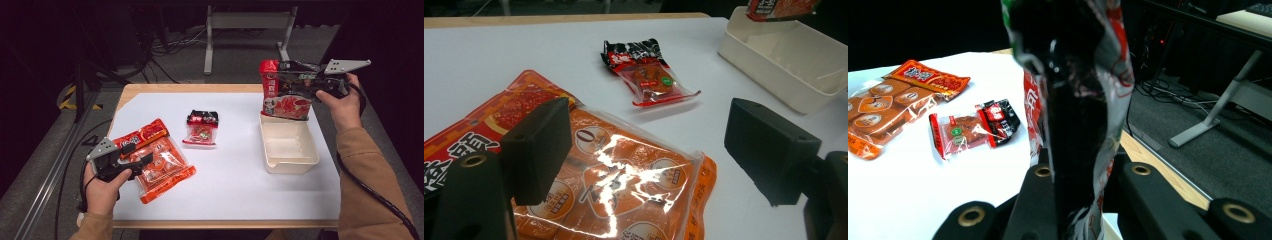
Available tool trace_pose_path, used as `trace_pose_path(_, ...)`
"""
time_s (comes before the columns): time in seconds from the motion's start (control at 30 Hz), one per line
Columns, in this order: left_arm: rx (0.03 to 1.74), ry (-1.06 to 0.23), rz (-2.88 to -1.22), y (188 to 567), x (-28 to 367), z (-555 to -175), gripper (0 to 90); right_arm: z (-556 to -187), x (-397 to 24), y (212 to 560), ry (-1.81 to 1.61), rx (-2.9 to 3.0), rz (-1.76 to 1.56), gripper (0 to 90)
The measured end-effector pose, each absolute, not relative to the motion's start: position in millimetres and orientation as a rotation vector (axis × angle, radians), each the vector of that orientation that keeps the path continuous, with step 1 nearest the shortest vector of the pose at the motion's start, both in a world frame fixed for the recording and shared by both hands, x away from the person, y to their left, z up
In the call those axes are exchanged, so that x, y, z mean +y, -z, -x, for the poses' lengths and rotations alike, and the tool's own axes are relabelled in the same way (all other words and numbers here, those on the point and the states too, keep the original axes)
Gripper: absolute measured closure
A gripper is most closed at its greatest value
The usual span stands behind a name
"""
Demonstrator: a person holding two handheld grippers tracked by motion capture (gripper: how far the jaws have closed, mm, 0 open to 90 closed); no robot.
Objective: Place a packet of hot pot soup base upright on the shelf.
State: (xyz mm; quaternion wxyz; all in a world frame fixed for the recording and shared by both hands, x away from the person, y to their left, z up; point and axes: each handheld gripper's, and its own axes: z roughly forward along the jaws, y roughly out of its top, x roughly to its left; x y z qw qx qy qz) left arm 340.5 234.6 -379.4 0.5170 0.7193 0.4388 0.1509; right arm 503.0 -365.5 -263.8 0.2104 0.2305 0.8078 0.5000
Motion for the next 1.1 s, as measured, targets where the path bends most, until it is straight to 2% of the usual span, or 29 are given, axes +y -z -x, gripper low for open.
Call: trace_pose_path(1.1,1.083,-0.339,-1.716,386,239,-344,20.1,-524,-358,297,-1.311,2.293,-0.689,80.6)
